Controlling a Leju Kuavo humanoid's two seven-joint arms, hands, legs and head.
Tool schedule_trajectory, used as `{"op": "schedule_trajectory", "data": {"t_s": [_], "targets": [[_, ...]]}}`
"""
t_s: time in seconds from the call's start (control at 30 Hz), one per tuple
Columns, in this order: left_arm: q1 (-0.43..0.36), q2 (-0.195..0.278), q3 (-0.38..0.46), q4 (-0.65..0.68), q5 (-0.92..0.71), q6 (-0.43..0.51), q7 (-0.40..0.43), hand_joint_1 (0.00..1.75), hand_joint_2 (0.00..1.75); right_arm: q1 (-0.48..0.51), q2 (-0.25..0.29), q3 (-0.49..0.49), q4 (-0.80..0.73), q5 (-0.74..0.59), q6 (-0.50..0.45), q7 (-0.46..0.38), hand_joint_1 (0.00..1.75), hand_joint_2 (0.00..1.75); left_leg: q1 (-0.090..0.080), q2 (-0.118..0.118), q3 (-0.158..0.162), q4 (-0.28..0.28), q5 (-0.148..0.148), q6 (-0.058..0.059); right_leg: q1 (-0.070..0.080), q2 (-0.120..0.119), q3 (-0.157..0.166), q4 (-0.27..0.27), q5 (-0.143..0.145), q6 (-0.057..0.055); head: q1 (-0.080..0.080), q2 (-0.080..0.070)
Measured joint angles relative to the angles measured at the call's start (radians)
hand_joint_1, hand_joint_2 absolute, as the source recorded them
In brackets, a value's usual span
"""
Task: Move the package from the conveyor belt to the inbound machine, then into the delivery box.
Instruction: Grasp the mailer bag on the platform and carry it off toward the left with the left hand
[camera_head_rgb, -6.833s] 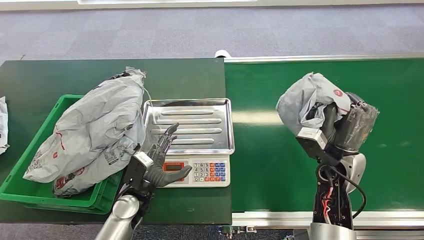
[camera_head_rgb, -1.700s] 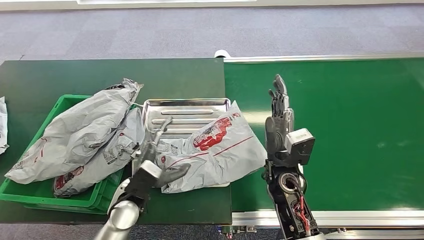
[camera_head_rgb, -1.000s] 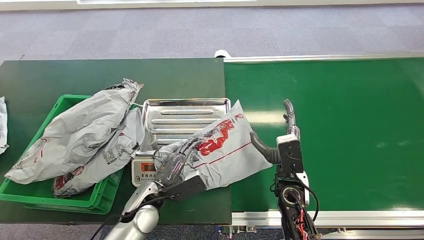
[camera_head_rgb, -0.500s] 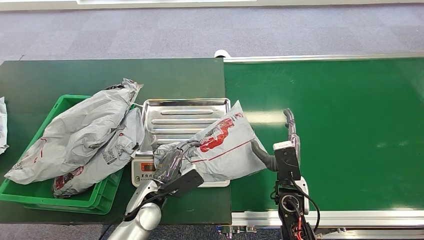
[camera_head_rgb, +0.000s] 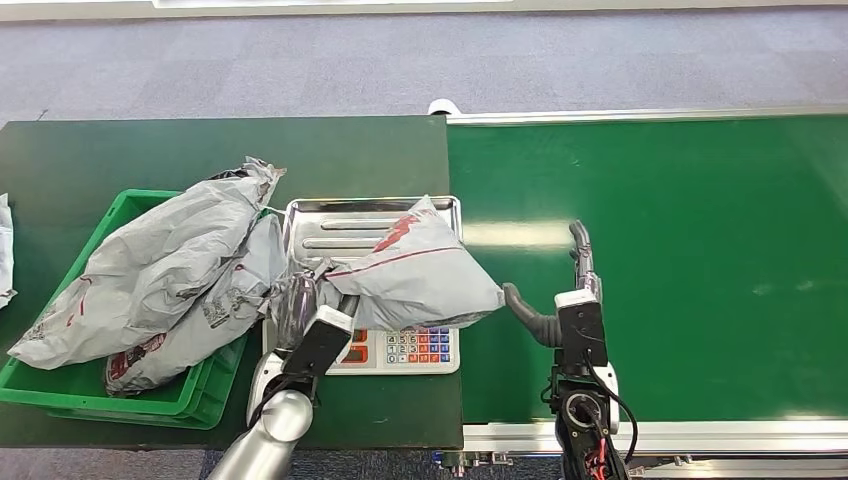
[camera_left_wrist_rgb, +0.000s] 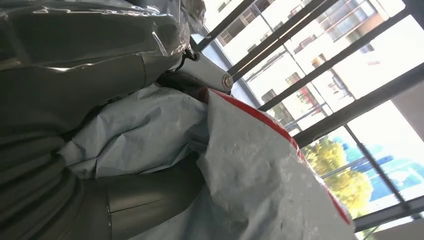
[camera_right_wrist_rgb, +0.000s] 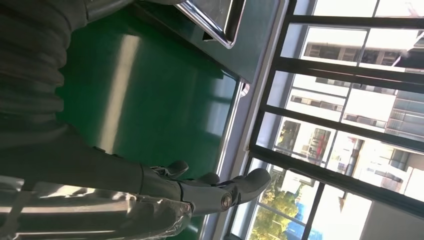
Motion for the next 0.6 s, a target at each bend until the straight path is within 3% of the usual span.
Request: {"op": "schedule_trajectory", "data": {"t_s": [0.1,0.3,0.4,0.5,0.6], "targets": [[0.0,0.0,0.014,-0.031,0.089,0.019,-0.059,1.75,1.75,0.0,0.002,0.0,0.006,-0.014,0.0,-0.013,0.0,1.75,0.0,0.0,0.0,0.0,0.0,0.0,0.0,0.0,0.0,0.0,0.0,0.0,0.0,0.0],[0.0,0.001,0.029,-0.073,0.122,0.034,-0.085,1.75,1.75,0.0,0.003,0.0,0.014,-0.019,0.0,-0.016,0.0,1.75,0.0,0.0,-0.001,0.0,0.0,0.0,0.0,0.0,0.0,0.0,0.0,0.0,0.0,0.0],[0.005,0.001,0.041,-0.099,0.178,0.089,-0.146,1.75,1.75,-0.001,0.002,0.0,0.018,-0.029,0.001,-0.021,0.0,1.75,0.0,0.0,-0.001,0.0,0.0,0.0,0.0,0.0,0.0,0.0,0.0,0.0,0.0,0.0],[0.019,0.007,0.058,-0.164,0.246,0.155,-0.18,1.75,1.75,-0.002,0.002,0.0,0.026,-0.041,0.001,-0.03,0.0,1.75,0.0,0.0,-0.001,0.0,0.0,0.0,0.0,0.0,-0.001,0.0,0.0,0.0,0.0,0.0],[0.039,0.016,0.077,-0.244,0.332,0.155,-0.184,1.75,1.75,-0.007,0.002,0.001,0.036,-0.052,0.001,-0.038,0.0,1.75,0.0,0.0,-0.002,0.0,0.0,0.0,0.0,0.0,-0.001,0.0,0.0,0.0,0.0,0.0]]}}
